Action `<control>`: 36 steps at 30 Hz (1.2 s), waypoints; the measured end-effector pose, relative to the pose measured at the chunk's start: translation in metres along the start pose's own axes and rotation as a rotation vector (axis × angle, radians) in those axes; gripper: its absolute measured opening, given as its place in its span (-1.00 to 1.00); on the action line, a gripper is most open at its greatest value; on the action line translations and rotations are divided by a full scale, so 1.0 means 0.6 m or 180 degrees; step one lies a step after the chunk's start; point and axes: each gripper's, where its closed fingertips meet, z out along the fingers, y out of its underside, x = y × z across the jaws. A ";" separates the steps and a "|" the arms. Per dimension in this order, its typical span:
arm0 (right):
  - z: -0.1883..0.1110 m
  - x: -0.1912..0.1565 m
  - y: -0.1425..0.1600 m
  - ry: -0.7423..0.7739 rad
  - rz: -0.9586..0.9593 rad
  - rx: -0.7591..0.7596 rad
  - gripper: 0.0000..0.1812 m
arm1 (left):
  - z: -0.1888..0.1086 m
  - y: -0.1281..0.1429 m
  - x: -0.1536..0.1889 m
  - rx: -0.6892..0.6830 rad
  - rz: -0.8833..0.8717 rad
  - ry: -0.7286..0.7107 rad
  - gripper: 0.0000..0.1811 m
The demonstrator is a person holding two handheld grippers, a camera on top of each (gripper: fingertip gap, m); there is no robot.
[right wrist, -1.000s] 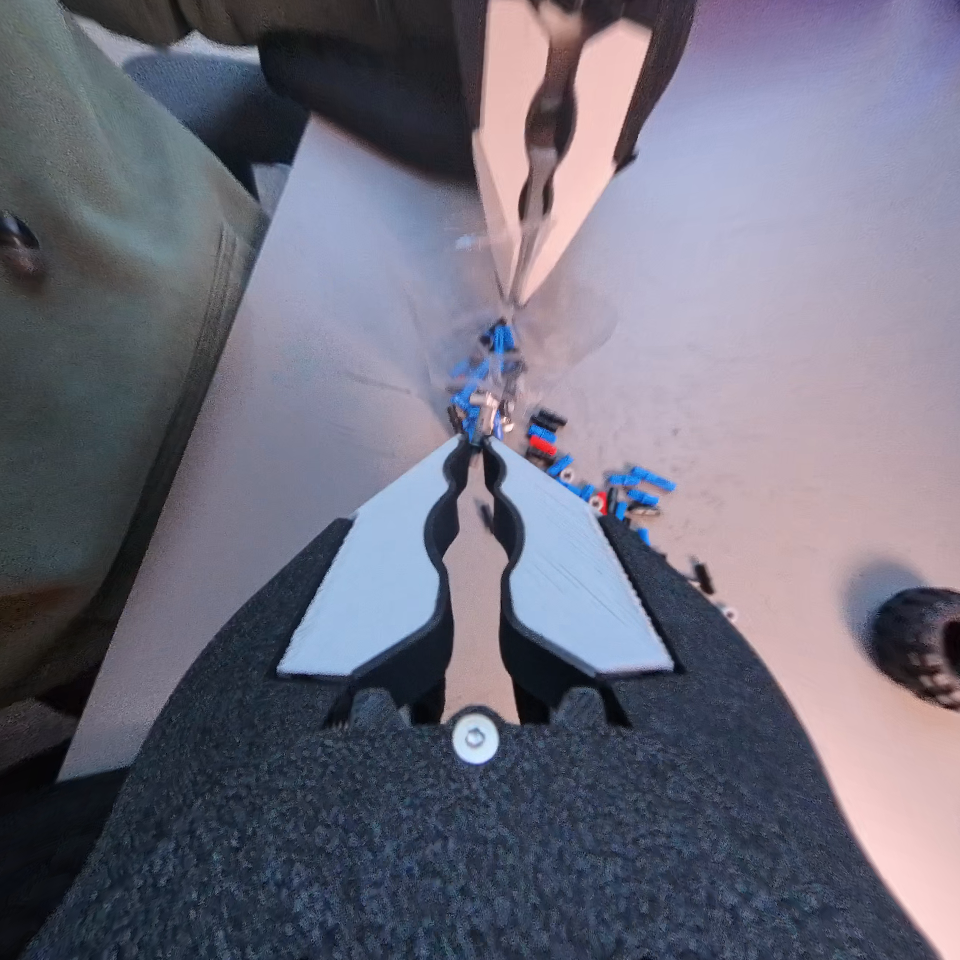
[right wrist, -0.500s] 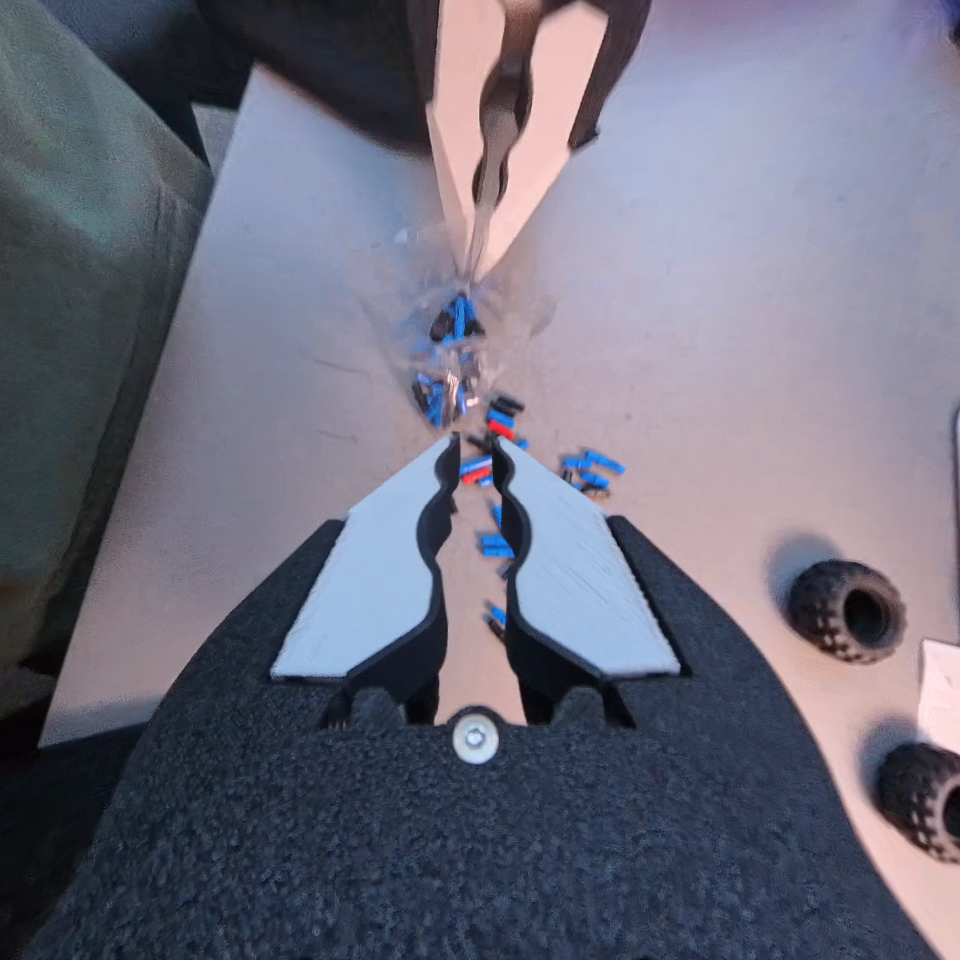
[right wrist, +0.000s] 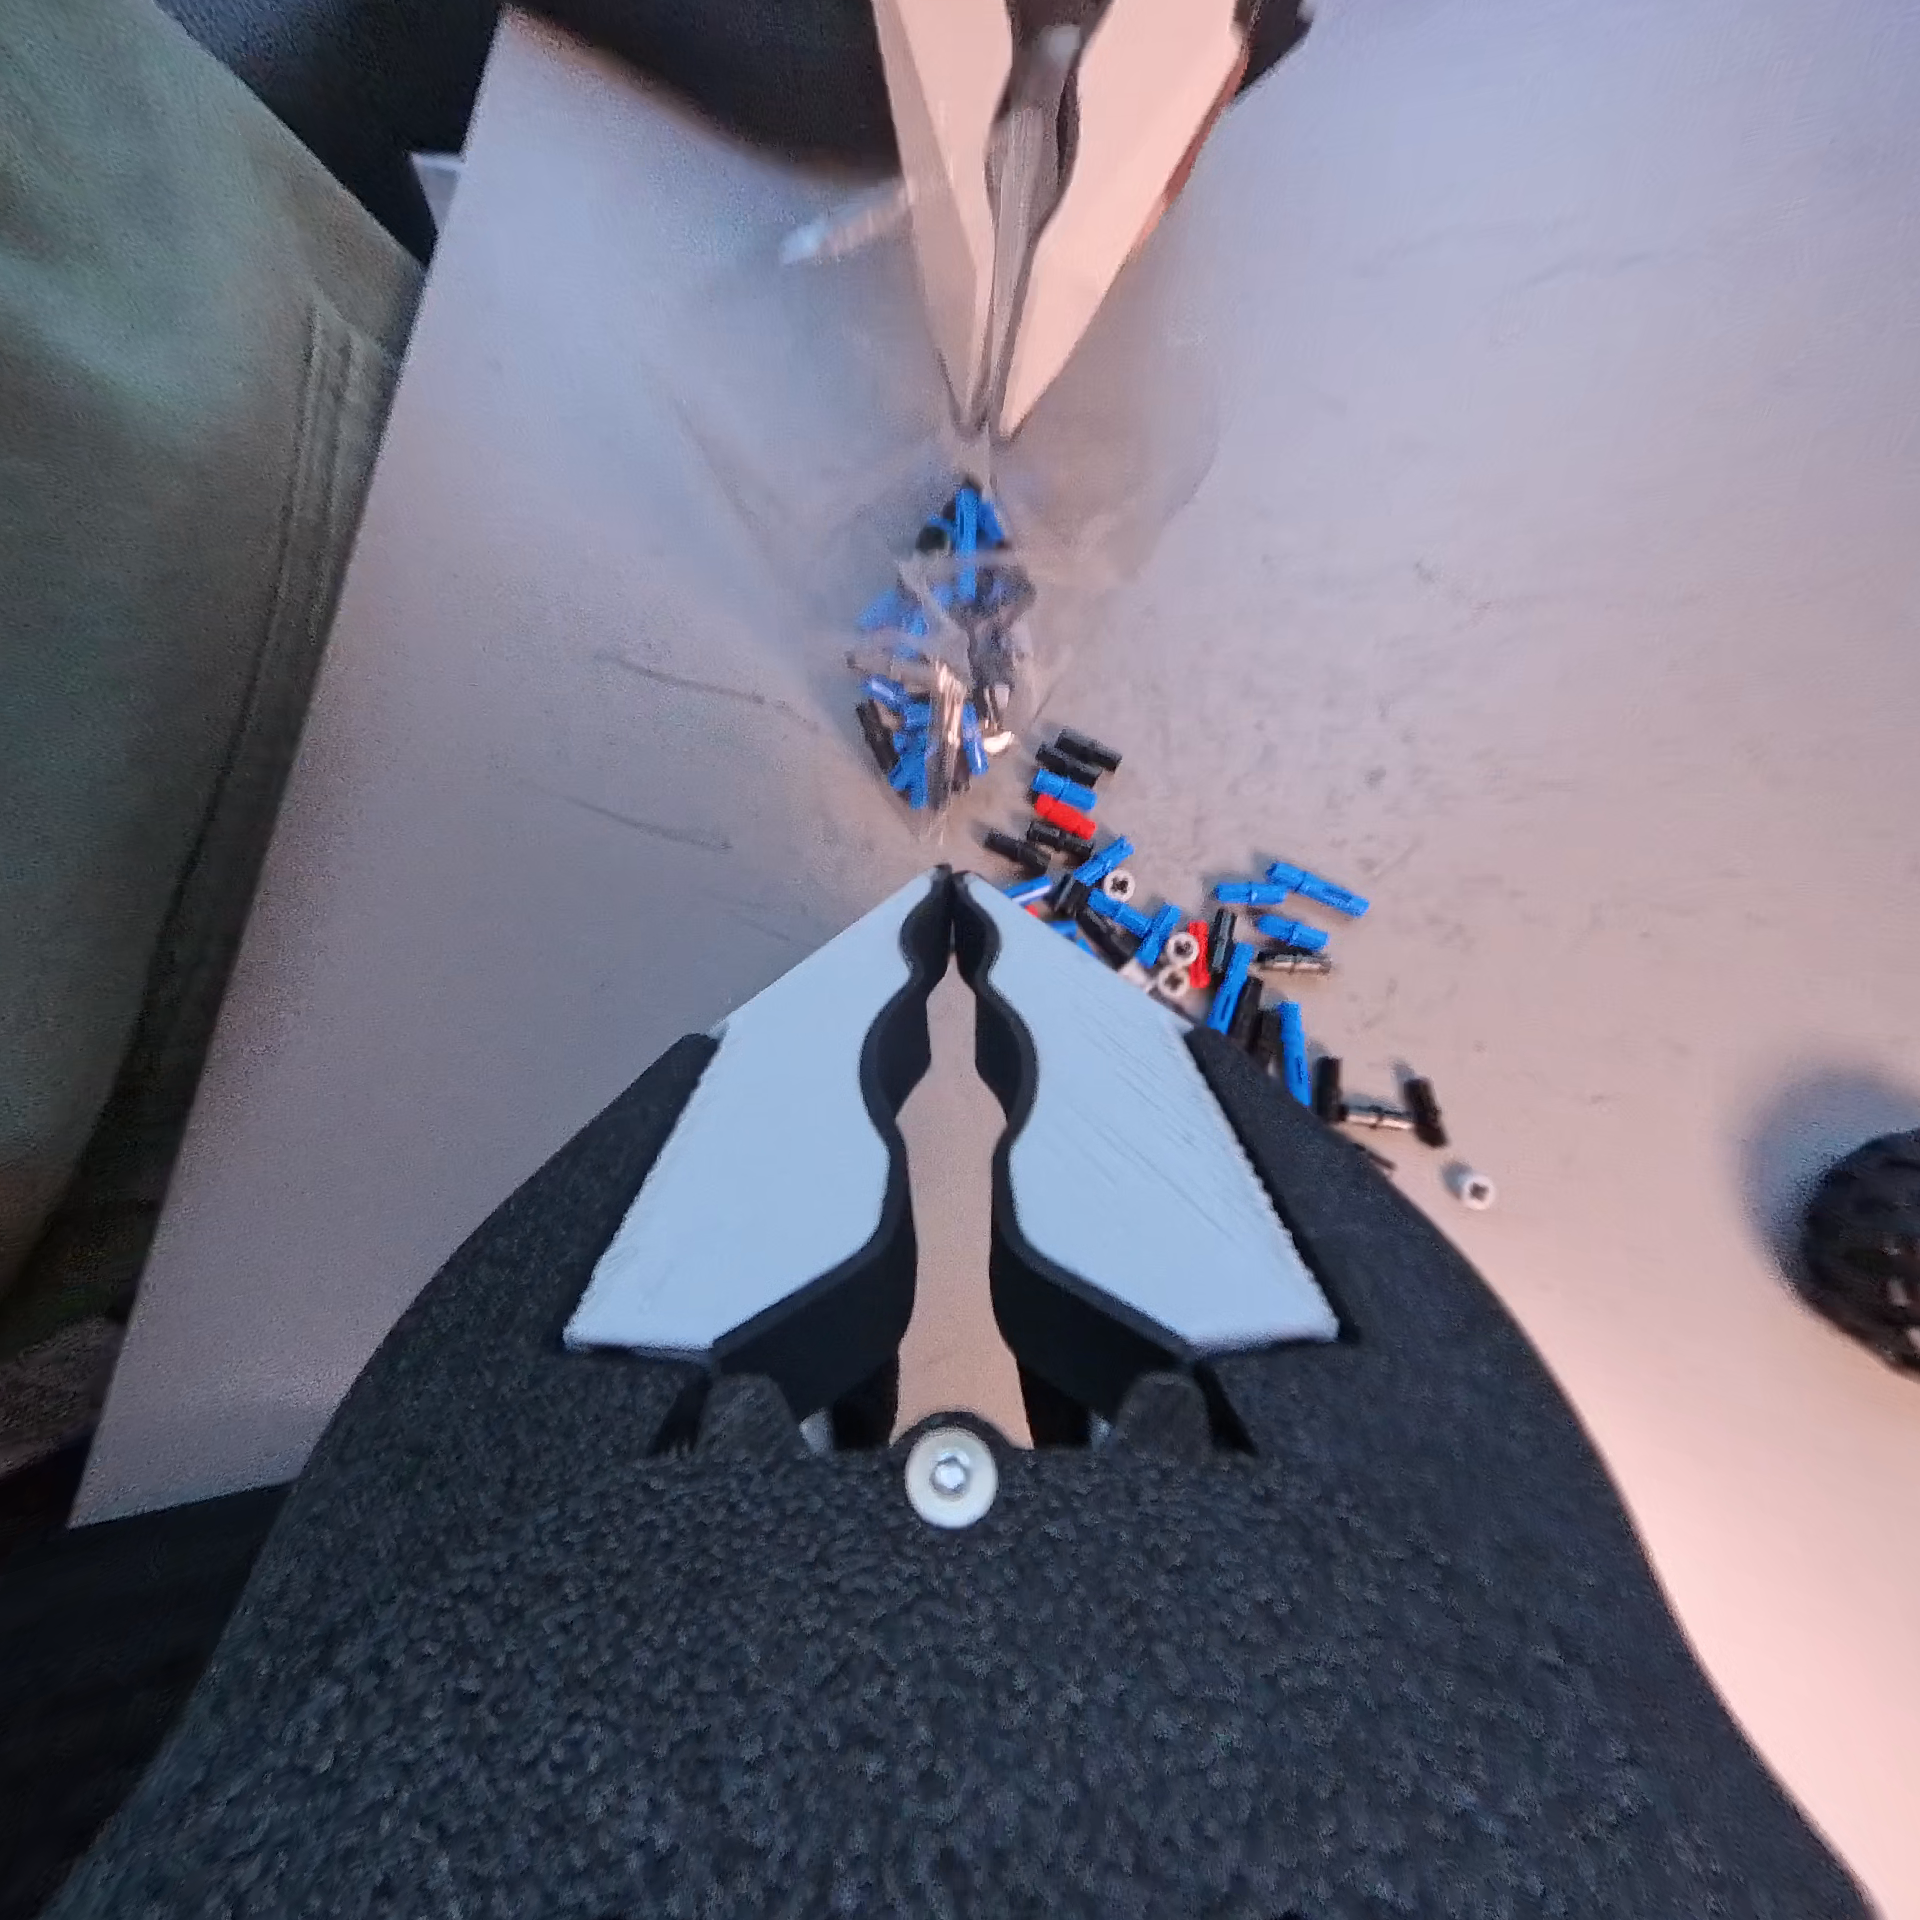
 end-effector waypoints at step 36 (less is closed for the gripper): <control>-0.024 0.006 -0.069 0.0376 -0.0089 -0.0003 -0.97 | -0.008 0.011 0.001 -0.0088 0.0034 -0.0015 -1.00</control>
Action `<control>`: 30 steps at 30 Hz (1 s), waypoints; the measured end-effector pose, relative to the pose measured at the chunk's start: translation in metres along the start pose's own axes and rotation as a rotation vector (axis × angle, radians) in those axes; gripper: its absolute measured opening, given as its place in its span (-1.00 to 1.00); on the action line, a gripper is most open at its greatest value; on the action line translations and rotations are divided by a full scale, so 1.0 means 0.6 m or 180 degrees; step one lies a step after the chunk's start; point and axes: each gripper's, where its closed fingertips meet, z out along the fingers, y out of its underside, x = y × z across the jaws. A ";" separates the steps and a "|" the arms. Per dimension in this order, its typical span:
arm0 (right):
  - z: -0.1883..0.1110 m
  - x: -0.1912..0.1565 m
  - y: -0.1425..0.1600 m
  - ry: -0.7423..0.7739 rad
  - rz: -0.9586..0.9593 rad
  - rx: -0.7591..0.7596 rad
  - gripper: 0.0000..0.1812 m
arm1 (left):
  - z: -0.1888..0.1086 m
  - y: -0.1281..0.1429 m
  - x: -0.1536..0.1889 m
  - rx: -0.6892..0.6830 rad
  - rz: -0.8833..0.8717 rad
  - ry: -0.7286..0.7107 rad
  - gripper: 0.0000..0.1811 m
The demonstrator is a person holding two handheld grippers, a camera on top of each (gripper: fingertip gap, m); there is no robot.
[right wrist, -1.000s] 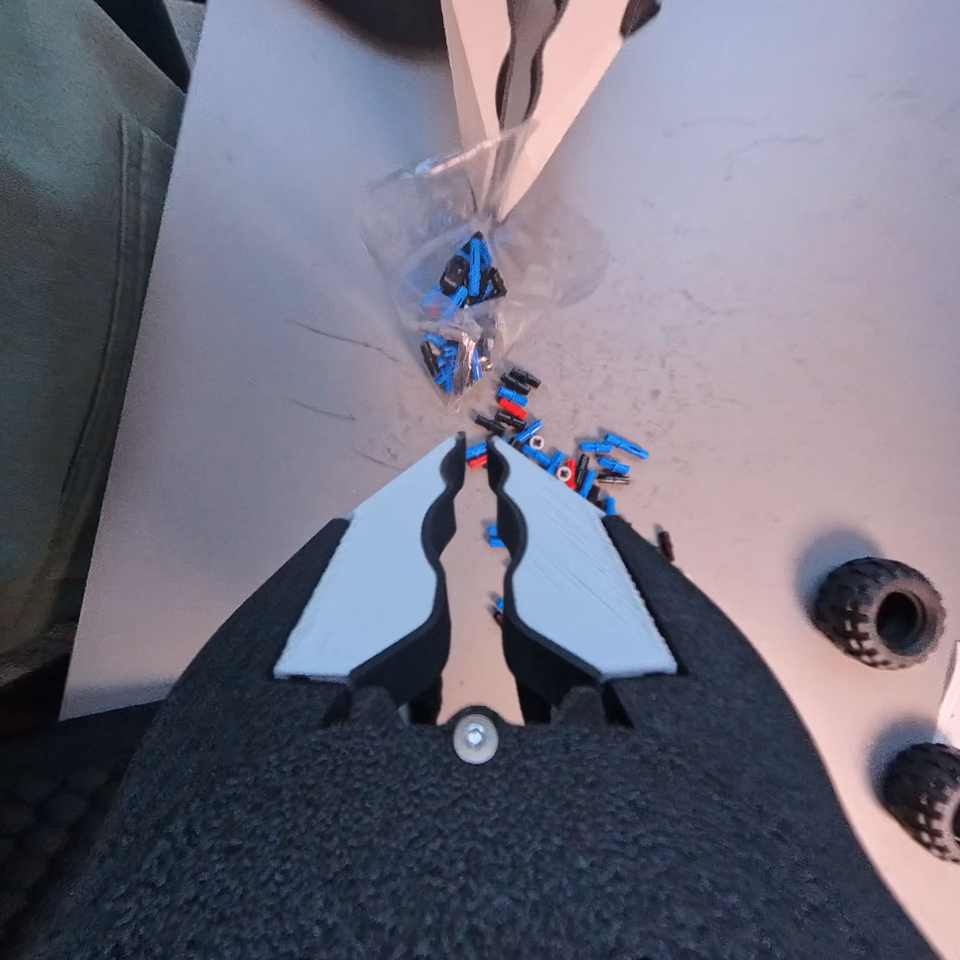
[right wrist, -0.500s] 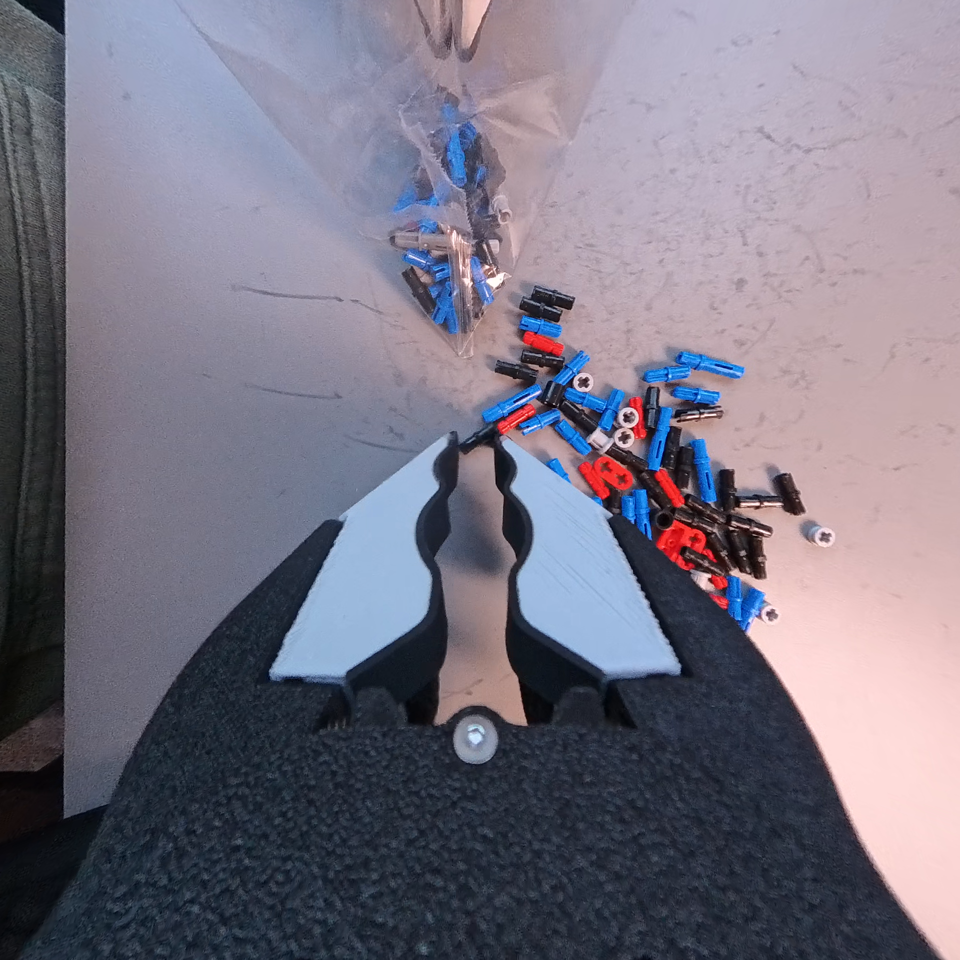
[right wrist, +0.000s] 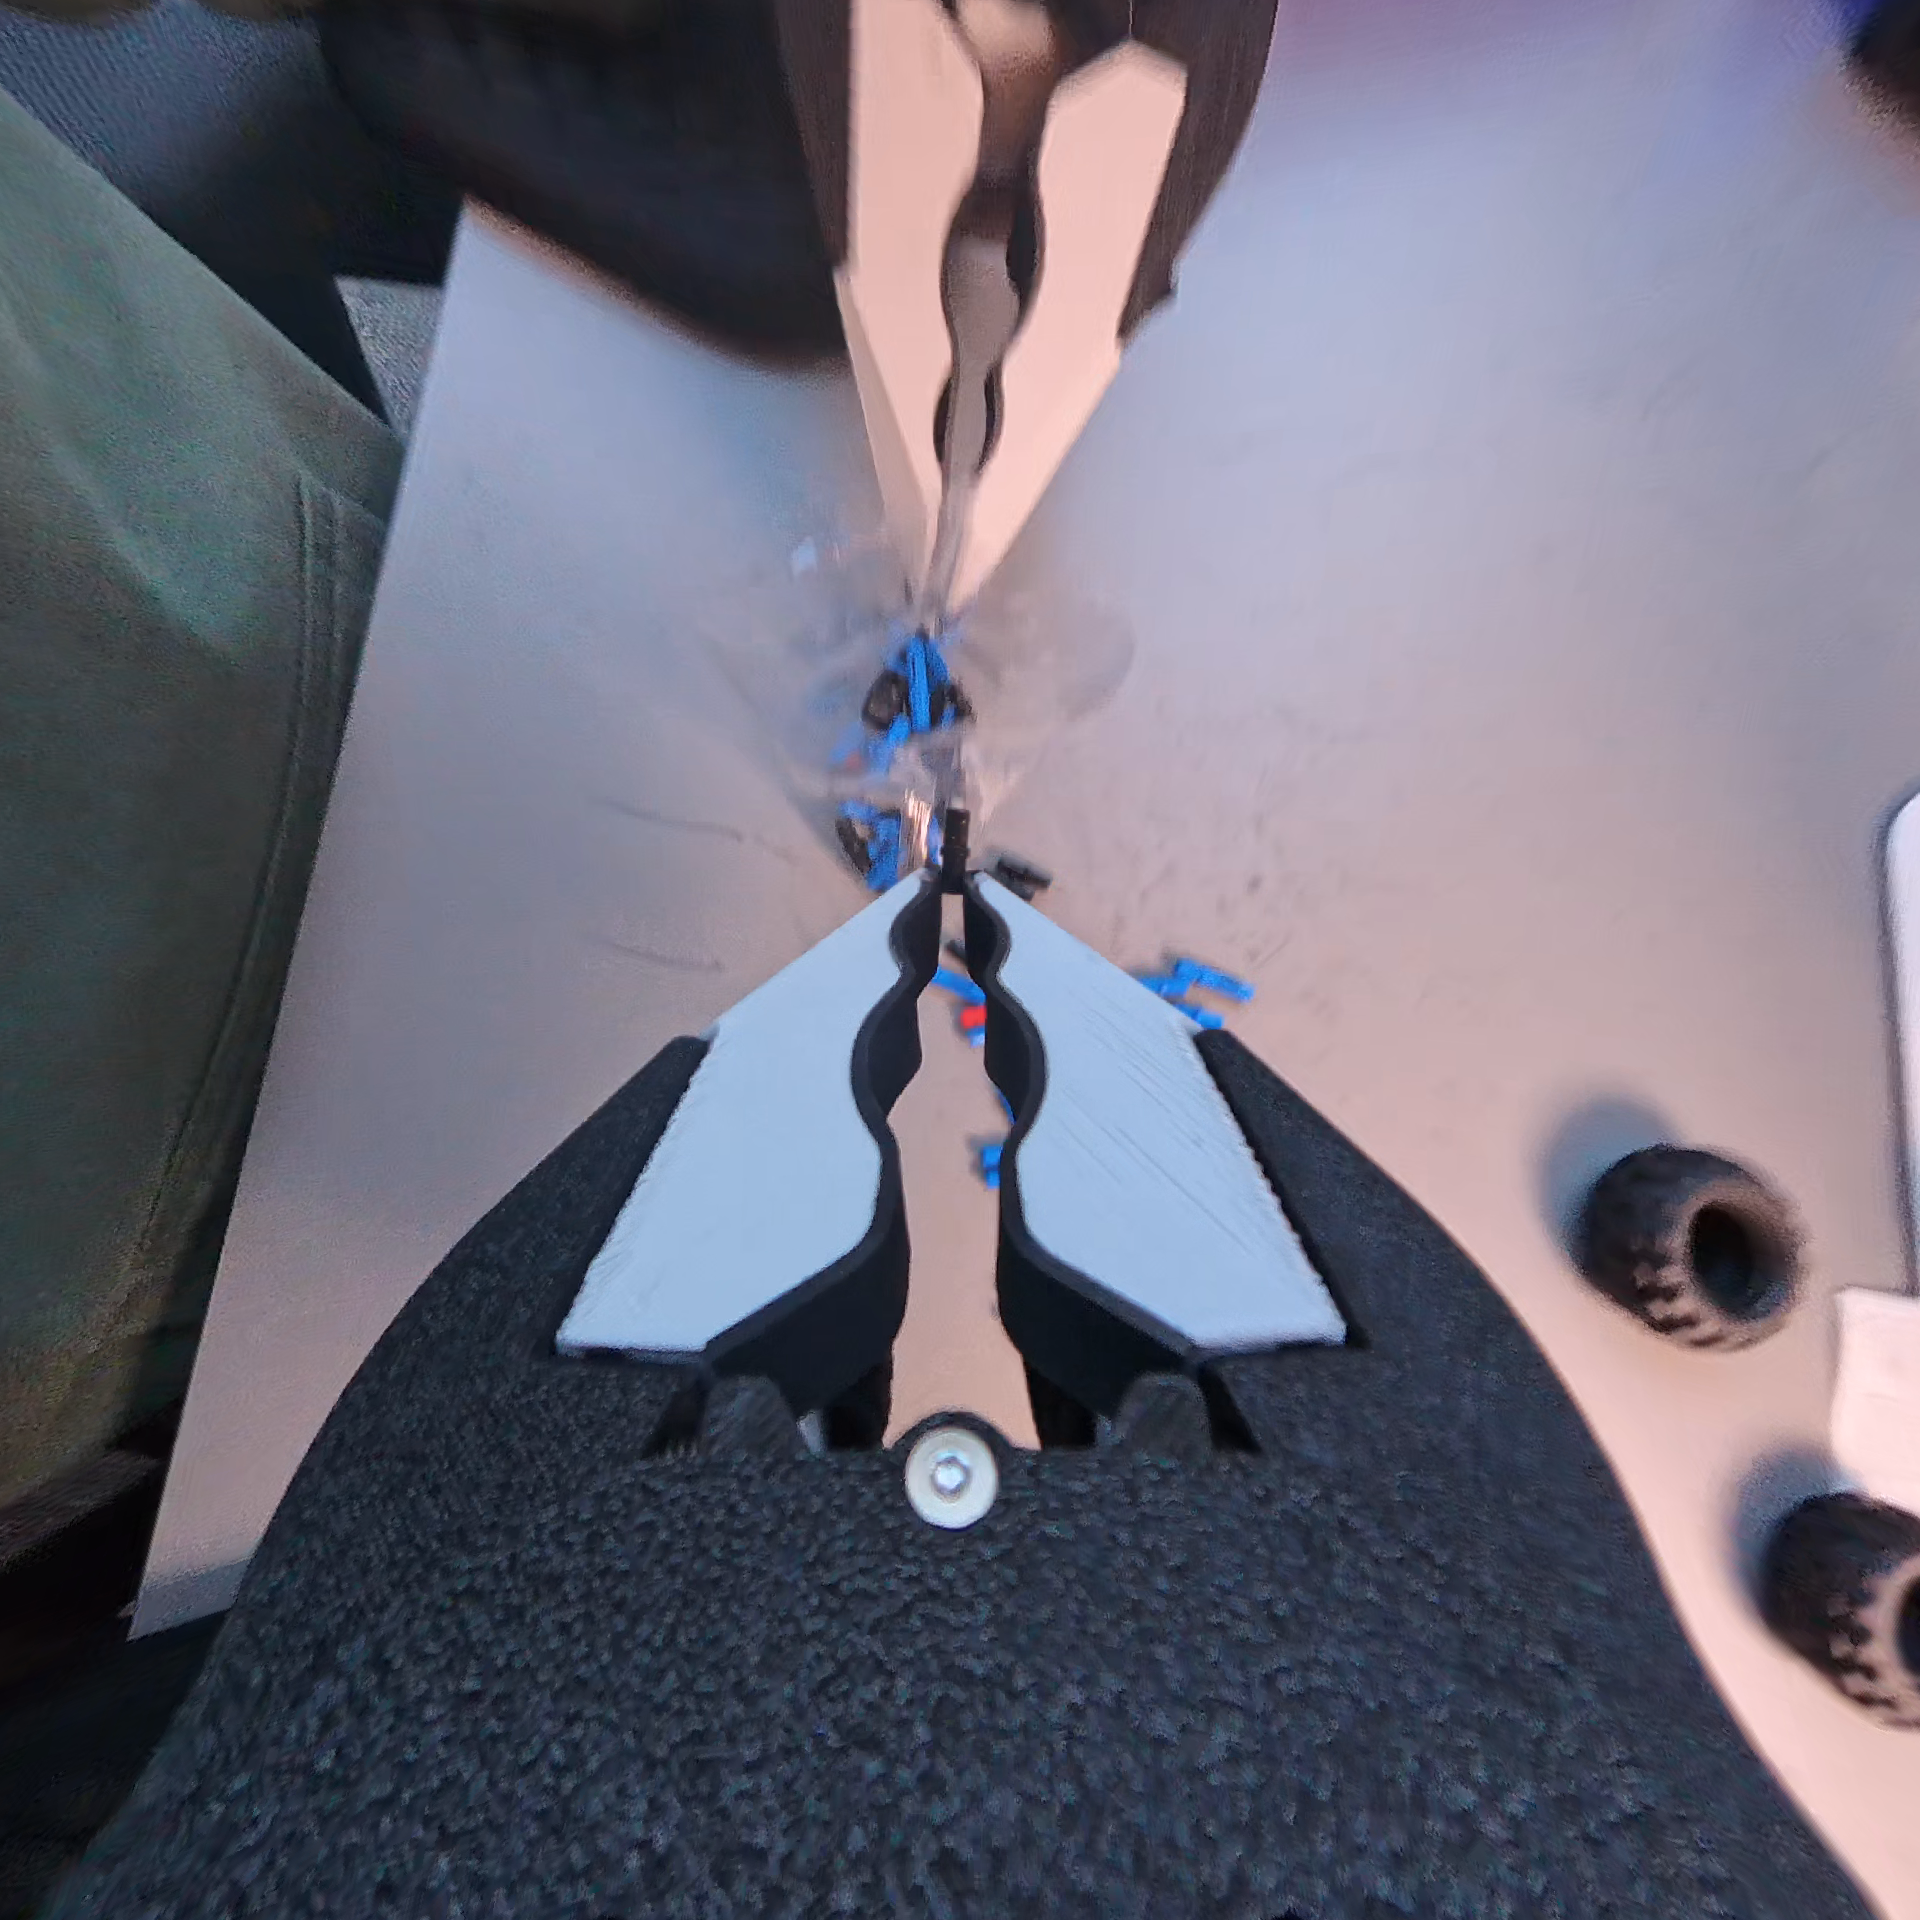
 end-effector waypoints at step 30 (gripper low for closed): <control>0.078 -0.017 0.104 -0.0662 -0.0126 -0.0588 -0.93 | -0.018 0.015 -0.009 -0.0080 -0.0028 -0.0092 -1.00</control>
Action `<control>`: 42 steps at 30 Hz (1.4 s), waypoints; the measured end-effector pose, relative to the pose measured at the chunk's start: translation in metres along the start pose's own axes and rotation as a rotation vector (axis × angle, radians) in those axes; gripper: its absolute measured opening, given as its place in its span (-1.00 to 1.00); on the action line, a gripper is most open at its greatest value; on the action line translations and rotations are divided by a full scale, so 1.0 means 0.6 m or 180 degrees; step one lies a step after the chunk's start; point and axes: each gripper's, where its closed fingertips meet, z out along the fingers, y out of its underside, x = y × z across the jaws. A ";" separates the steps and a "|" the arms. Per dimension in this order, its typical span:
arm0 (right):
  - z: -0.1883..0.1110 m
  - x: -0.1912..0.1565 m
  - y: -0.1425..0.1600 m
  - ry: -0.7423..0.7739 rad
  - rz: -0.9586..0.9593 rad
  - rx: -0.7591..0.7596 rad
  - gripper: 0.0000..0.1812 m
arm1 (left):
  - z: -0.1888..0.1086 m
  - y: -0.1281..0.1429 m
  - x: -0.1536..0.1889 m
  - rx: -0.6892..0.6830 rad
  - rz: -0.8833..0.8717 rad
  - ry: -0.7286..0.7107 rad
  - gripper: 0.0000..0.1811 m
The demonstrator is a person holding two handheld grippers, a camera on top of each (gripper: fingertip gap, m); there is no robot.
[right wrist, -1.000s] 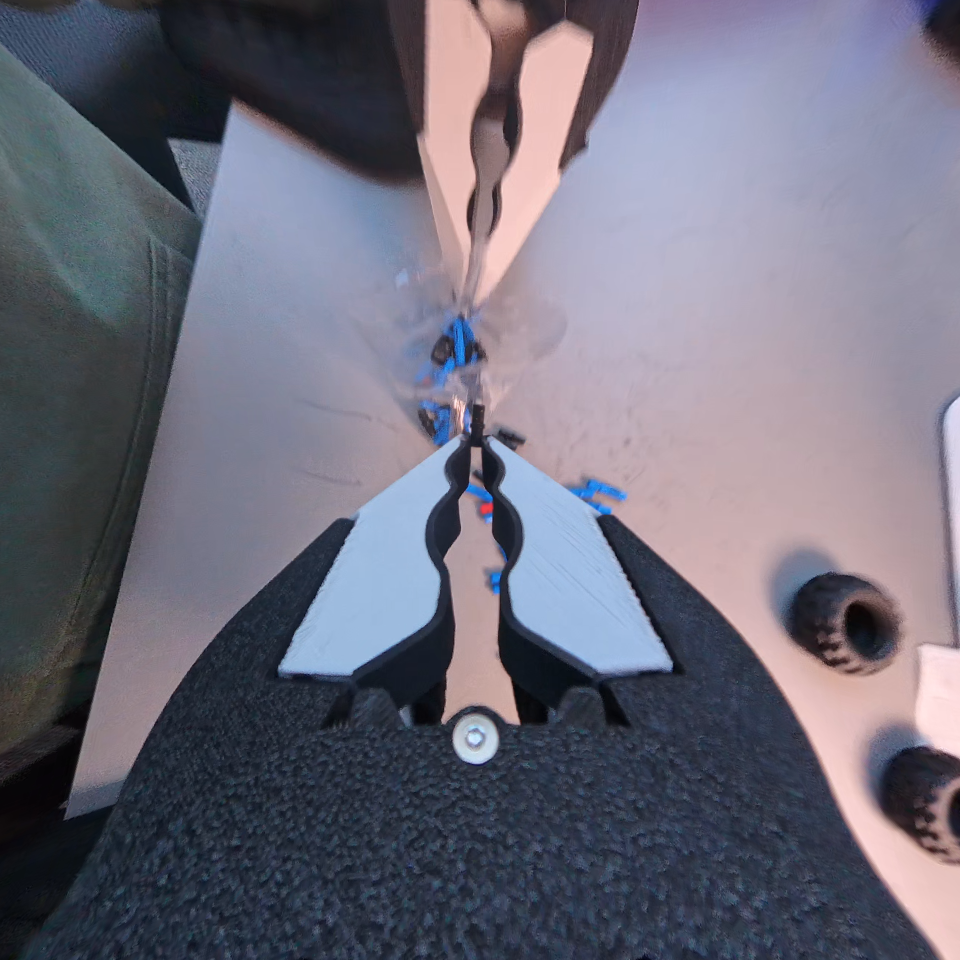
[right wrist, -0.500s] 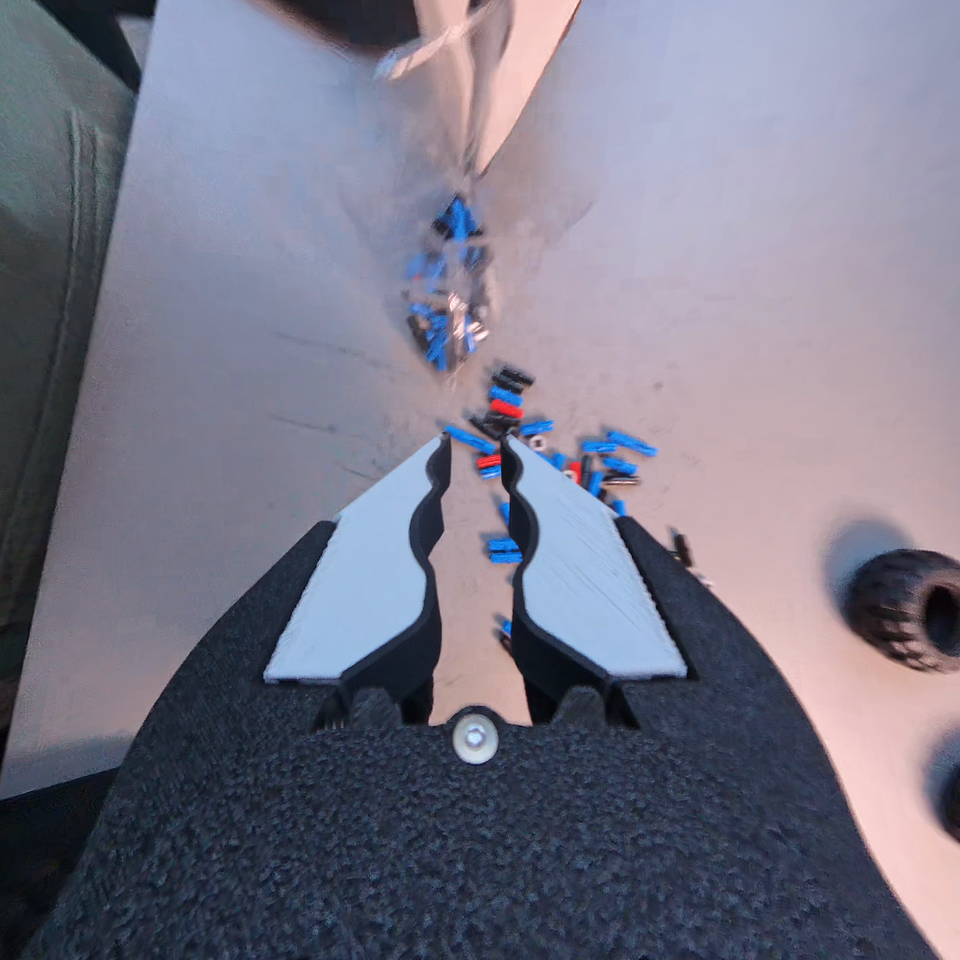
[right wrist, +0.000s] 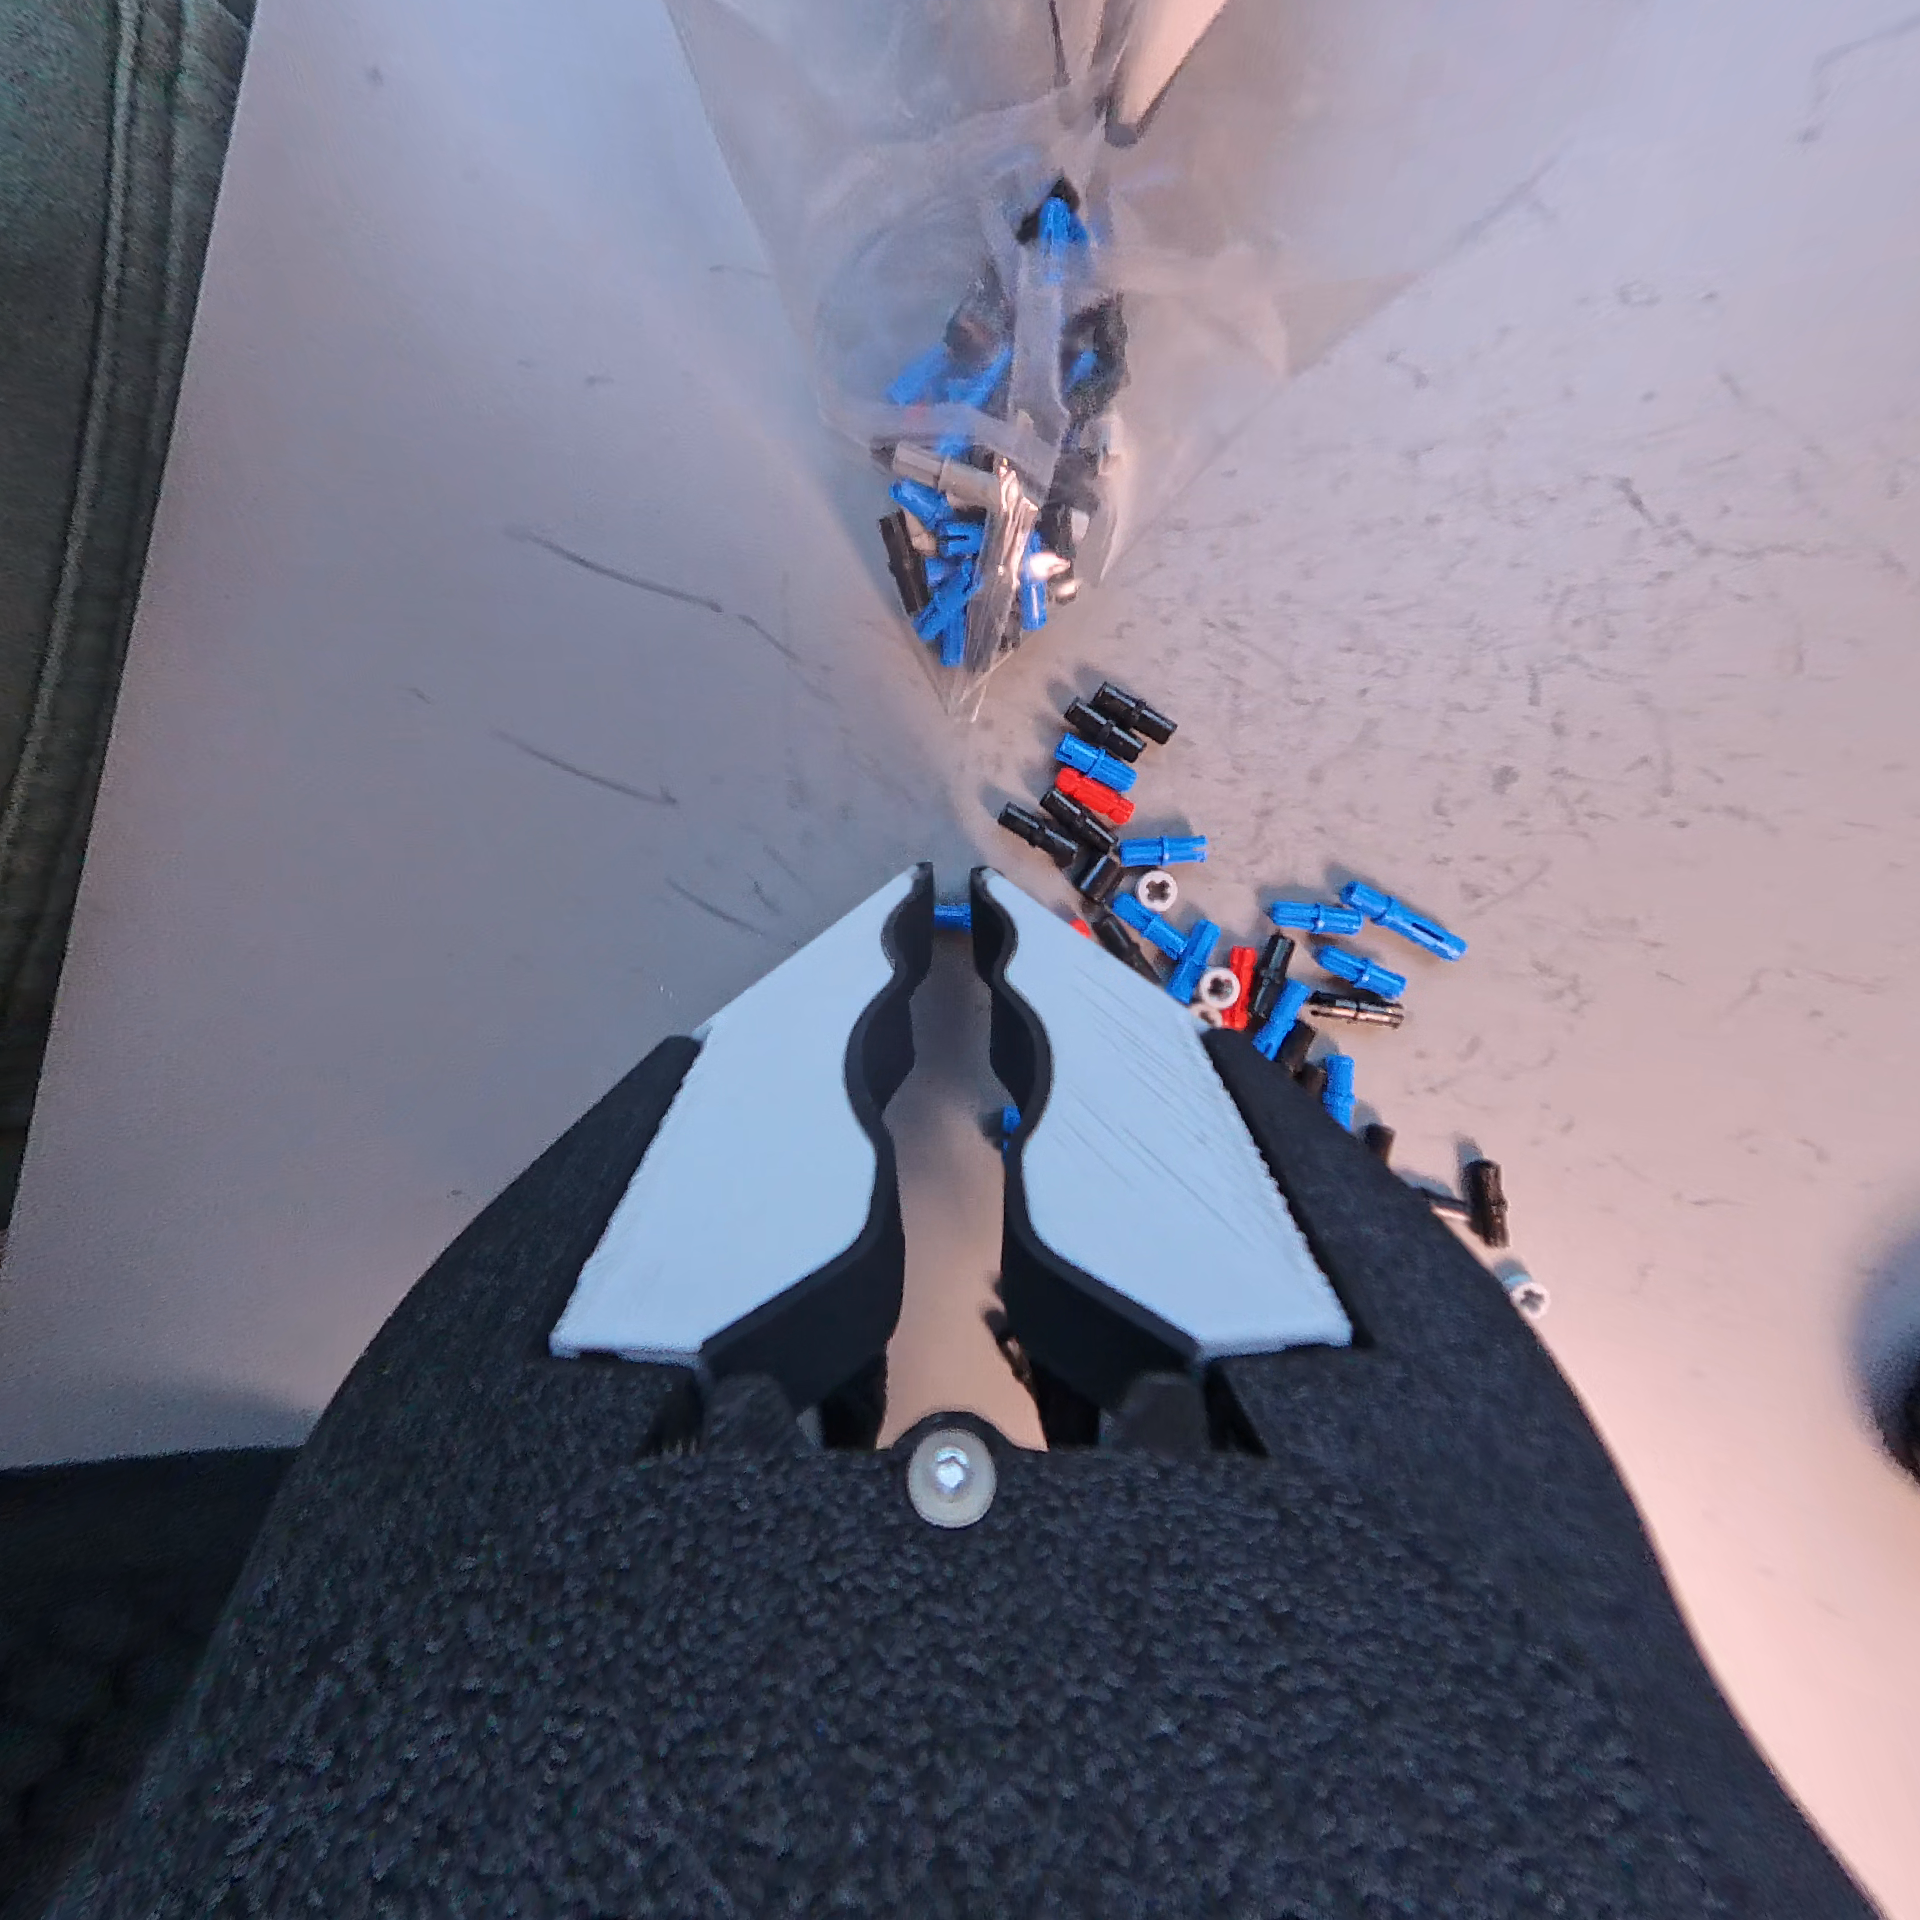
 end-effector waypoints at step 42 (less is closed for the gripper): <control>-0.110 0.034 -0.165 0.1138 0.0775 0.1425 -0.83 | -0.001 0.002 0.007 -0.0034 0.0070 -0.0008 -1.00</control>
